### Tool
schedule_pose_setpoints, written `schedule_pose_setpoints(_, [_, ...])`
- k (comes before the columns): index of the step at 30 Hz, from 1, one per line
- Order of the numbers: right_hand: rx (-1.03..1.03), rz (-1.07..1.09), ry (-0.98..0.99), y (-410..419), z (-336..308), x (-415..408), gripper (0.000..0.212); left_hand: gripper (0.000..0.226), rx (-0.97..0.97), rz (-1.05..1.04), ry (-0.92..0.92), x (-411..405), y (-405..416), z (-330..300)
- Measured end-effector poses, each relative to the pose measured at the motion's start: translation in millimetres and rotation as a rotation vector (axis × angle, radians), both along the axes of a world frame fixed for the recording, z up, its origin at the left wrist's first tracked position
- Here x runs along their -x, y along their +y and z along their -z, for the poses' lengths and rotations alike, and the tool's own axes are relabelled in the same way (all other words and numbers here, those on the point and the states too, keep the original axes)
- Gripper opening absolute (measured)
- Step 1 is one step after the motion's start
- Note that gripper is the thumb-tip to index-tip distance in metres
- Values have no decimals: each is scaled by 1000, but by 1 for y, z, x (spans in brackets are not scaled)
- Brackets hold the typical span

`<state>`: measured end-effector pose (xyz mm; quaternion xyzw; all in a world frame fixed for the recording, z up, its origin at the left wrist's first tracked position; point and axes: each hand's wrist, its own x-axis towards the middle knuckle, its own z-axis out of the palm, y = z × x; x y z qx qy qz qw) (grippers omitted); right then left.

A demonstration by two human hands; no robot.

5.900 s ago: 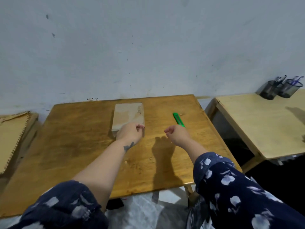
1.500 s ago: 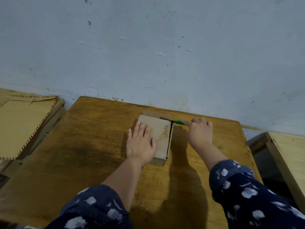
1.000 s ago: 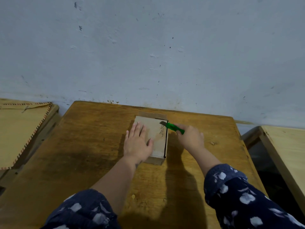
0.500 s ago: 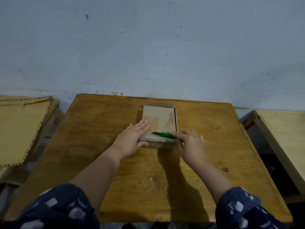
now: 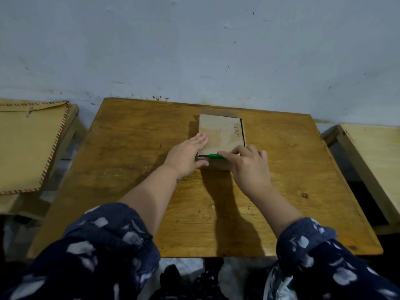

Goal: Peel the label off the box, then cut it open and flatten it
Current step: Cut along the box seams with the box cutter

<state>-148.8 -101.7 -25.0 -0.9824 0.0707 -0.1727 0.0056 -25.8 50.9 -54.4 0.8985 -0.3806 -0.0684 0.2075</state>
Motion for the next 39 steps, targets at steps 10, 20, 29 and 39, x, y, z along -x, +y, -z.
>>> schedule_pose_setpoints(10, [115,40,63,-20,-9,7,42,79,-74,43,-35,-1,-1,-4])
schedule_pose_setpoints(20, [90,138,91,-43,-8,25,52,78,-132,55,-51,0,-2,-7])
schedule_pose_setpoints(29, [82,185,105,-51,-10,34,53,78,-167,45,-66,2,-4,-10])
schedule_pose_setpoints(39, [77,248,161,-68,-18,43,51,77,-175,36,-75,4,-4,-10])
